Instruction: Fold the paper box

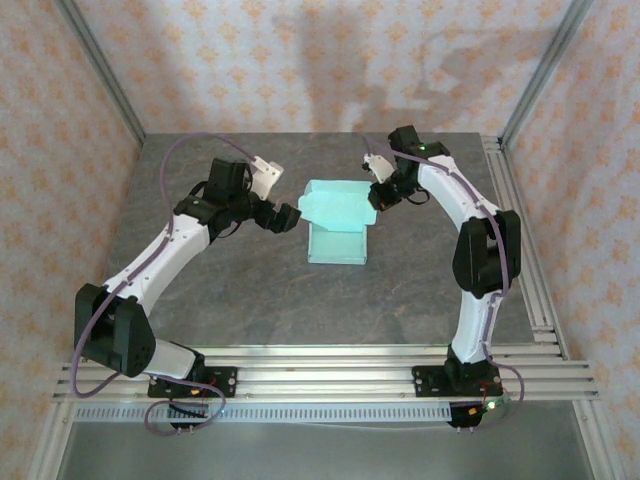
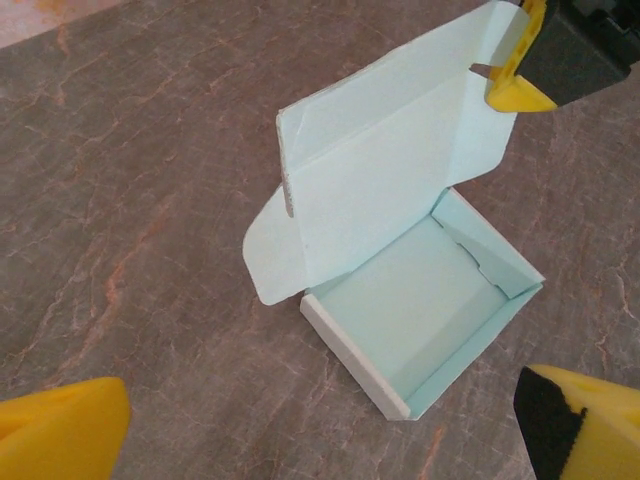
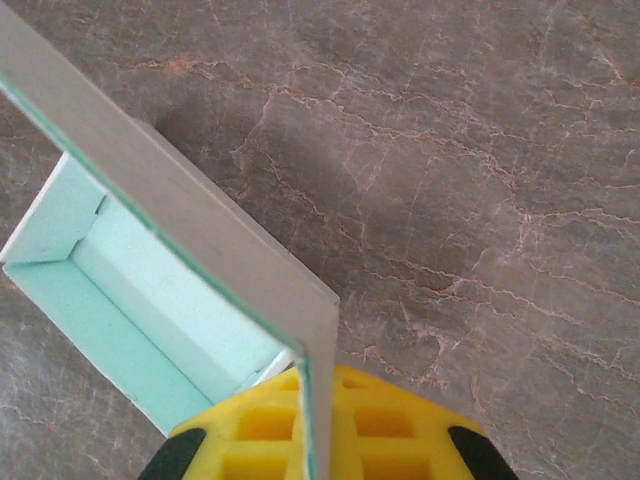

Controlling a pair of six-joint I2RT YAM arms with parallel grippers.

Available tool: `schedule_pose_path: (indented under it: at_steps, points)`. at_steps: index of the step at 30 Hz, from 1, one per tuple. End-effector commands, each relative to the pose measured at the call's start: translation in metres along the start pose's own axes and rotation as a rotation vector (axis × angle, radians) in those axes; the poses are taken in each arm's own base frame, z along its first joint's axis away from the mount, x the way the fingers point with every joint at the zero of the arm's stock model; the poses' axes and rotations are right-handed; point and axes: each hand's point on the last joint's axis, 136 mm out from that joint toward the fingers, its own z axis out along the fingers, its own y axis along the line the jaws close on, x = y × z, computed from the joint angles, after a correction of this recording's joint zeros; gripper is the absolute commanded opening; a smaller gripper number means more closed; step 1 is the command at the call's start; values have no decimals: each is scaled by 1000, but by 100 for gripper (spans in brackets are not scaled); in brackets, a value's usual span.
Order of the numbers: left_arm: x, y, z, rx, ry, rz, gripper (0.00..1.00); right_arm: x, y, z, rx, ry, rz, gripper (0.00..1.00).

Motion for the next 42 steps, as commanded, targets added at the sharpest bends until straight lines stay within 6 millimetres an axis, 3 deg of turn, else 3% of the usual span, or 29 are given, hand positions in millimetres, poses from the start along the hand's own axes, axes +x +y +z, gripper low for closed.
schedule_pose_path:
  at_steps: [1,6,10,22,33,39,42]
  points:
    - [-9,13,-1,-64,-39,27,100,-1,9,-19,-7,-34,-81,0]
    - [-12,11,4,-37,-28,69,99,3,21,-25,-40,-64,-190,0]
    - [-13,10,17,9,18,72,90,4,27,-27,-65,-66,-224,0]
    - [-12,5,54,134,181,57,86,11,24,-21,-63,-32,-197,0]
    - [7,17,75,113,293,2,54,10,23,-20,-59,-32,-191,0]
    - [15,18,81,121,325,15,51,9,23,-21,-62,-32,-189,0]
    - [16,17,82,127,338,14,45,9,23,-21,-64,-31,-188,0]
